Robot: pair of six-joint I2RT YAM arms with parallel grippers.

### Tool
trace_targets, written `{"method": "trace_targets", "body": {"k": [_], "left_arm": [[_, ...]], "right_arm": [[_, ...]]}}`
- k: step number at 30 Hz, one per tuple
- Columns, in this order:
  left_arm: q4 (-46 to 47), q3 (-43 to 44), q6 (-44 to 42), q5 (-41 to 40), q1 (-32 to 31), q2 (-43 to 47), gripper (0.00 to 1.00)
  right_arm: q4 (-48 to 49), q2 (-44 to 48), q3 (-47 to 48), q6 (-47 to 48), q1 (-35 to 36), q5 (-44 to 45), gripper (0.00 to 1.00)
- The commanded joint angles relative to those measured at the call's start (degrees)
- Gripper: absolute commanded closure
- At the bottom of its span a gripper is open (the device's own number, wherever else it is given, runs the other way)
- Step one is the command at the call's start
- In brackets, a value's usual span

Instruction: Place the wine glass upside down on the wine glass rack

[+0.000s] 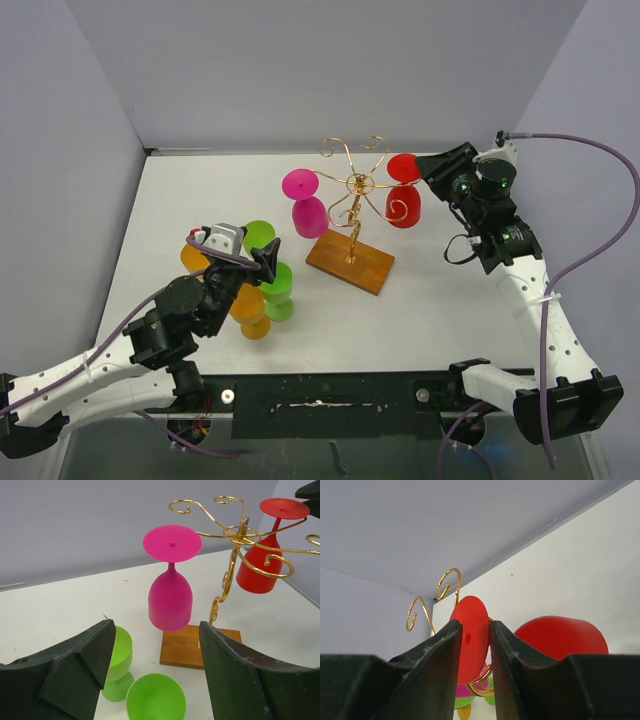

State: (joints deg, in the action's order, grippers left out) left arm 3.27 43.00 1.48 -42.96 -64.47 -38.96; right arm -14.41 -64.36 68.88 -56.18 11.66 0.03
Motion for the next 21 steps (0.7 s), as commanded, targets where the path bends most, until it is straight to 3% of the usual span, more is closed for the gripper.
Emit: {"method": "trace_targets", "body": {"k": [1, 10, 15, 18, 21], "left_arm": [[-0.4, 3.9, 0.4, 2.3, -0.4, -1.2, 0.33], [-4.0, 5.7, 2.9, 4.5, -0.4, -4.8, 0.32], [-13.5, 8.1, 9.8, 1.9, 0.4, -8.2, 0.35], [-18.2, 8.6, 13.6, 4.4, 4.2, -9.6, 0.41], [-21.0, 8.6, 17.1, 13.9, 13.1, -10.7, 0.46]], "right_arm": [[-0.2, 0.6, 3.5, 2.5, -0.4, -0.8, 0.67], [-4.9, 4.3, 5.1, 6.1, -0.4, 0.4, 0.43], [-6.4, 9.7, 2.5, 7.7, -0.5, 3.1, 0.4], [-6.9, 13.4, -0.2, 7.9, -0.4, 4.0, 0.4], [-7.9, 16.9, -1.9, 8.1, -0.4, 5.3, 0.4]]}}
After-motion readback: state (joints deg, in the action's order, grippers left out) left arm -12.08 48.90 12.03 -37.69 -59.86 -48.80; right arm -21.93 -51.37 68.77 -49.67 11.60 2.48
